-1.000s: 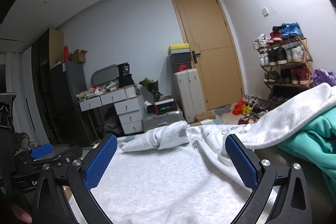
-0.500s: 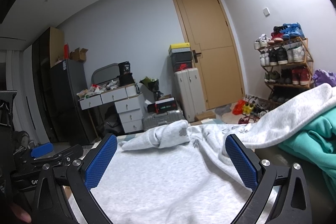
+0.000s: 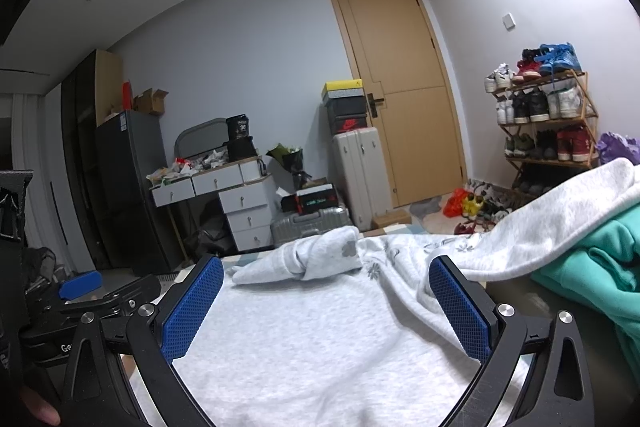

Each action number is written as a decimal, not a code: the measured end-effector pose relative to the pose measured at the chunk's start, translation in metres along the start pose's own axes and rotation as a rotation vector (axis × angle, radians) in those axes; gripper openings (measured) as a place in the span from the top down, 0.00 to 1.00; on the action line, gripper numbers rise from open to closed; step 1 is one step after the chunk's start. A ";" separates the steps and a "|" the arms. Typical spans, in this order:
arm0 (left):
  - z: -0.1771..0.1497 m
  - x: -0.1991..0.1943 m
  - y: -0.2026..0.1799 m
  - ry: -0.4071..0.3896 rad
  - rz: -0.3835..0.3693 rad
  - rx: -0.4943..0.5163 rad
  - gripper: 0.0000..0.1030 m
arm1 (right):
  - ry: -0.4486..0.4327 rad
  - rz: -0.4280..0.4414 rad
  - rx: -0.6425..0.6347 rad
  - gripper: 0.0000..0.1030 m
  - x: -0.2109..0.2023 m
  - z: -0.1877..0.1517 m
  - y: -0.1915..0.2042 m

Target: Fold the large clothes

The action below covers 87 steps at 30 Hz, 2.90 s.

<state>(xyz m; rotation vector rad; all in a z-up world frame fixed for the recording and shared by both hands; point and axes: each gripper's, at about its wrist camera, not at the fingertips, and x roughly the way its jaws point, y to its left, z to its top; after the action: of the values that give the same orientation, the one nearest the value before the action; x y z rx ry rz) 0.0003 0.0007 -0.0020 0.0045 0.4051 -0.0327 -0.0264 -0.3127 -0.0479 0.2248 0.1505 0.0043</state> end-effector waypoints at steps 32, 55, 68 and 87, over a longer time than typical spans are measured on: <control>-0.003 0.006 0.001 0.055 -0.016 -0.013 0.01 | 0.063 -0.129 0.053 0.00 0.006 0.020 -0.049; -0.005 0.017 -0.021 0.143 -0.064 0.041 0.01 | 0.366 -0.545 0.419 0.21 0.015 0.101 -0.332; -0.012 0.024 -0.024 0.162 -0.010 0.092 0.01 | 0.379 -0.784 0.094 0.85 0.074 0.182 -0.326; -0.006 0.024 0.036 0.133 0.102 0.027 0.01 | 0.181 -0.606 -0.258 0.86 0.128 0.257 -0.182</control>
<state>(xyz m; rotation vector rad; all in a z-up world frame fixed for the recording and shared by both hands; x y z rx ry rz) 0.0210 0.0363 -0.0167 0.0543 0.5364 0.0629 0.1364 -0.5448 0.1400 -0.0857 0.3905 -0.5568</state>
